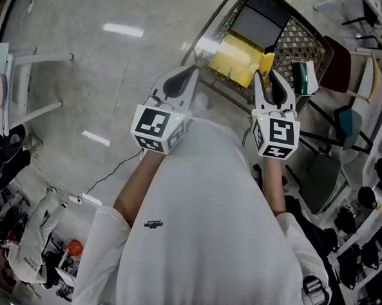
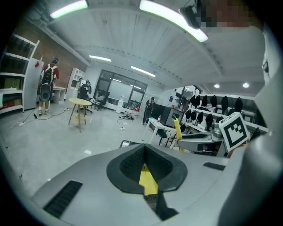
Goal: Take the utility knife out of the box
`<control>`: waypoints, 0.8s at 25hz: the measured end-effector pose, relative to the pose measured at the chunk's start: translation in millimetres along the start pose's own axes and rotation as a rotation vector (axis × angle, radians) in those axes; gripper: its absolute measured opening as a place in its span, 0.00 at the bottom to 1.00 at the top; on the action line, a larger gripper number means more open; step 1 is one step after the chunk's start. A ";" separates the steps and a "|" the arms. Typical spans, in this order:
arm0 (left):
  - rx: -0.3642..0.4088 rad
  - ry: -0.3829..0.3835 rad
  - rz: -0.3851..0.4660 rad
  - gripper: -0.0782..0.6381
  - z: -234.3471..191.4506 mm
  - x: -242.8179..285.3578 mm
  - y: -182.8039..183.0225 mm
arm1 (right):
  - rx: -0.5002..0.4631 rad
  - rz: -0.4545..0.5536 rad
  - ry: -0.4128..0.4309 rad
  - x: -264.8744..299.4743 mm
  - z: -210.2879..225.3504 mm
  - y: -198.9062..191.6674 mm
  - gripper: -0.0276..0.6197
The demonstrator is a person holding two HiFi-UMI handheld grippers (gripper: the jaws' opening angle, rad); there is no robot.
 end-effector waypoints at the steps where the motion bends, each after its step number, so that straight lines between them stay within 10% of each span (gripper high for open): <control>1: 0.005 0.006 0.010 0.11 -0.4 -2.7 3.1 | 0.008 0.029 -0.006 -4.3 -0.1 2.3 0.20; 20: 0.048 0.103 0.124 0.11 3.6 -37.0 28.6 | 0.096 0.326 0.022 -49.5 2.4 18.2 0.20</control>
Point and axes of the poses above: the fingertips, and each gripper's own axes: x forward along the fingers, z to its right, y out of its top, the point moved 6 cm from there along -x, backward along the fingers, and after that the axes turned 10 degrees about x, right-handed, at the moved point
